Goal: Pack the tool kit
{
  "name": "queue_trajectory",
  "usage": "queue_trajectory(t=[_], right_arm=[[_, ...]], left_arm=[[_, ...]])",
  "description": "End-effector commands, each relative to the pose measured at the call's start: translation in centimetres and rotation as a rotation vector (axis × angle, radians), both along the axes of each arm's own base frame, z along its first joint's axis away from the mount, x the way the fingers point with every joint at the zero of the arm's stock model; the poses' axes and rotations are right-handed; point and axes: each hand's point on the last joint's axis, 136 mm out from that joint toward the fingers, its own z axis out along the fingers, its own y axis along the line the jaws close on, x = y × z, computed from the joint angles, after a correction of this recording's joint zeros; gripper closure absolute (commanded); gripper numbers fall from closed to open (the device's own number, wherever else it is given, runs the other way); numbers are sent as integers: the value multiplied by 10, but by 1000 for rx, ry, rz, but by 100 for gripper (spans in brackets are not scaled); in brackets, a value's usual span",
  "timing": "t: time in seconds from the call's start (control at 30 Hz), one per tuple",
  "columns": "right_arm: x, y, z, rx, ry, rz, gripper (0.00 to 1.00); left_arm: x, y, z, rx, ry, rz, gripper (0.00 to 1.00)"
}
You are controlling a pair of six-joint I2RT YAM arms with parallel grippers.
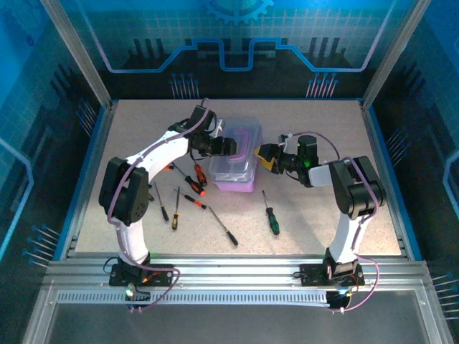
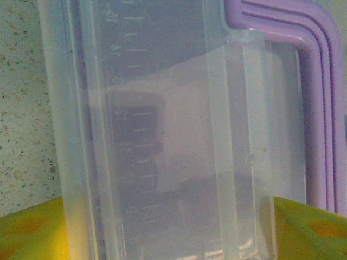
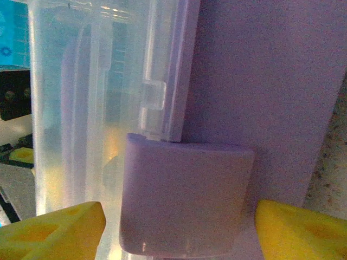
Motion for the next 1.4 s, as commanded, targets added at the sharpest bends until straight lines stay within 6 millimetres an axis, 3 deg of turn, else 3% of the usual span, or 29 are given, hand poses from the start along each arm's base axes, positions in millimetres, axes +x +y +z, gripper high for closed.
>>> queue_trajectory(t=[0.0, 0.3, 0.63, 1.37], right_arm=[[-5, 17, 21, 64, -64, 67, 25], [-5, 15, 36, 127, -82, 65, 26], [1, 8, 52, 240, -109, 54, 28], [9, -28, 77, 293, -158, -12, 32]], left_arm=[[-36, 10, -52, 77, 187, -10, 28], [-37, 22, -62, 135, 203, 49, 28], [-41, 40, -81, 312, 213, 91, 28], [-54, 60, -117, 517, 295, 123, 26]])
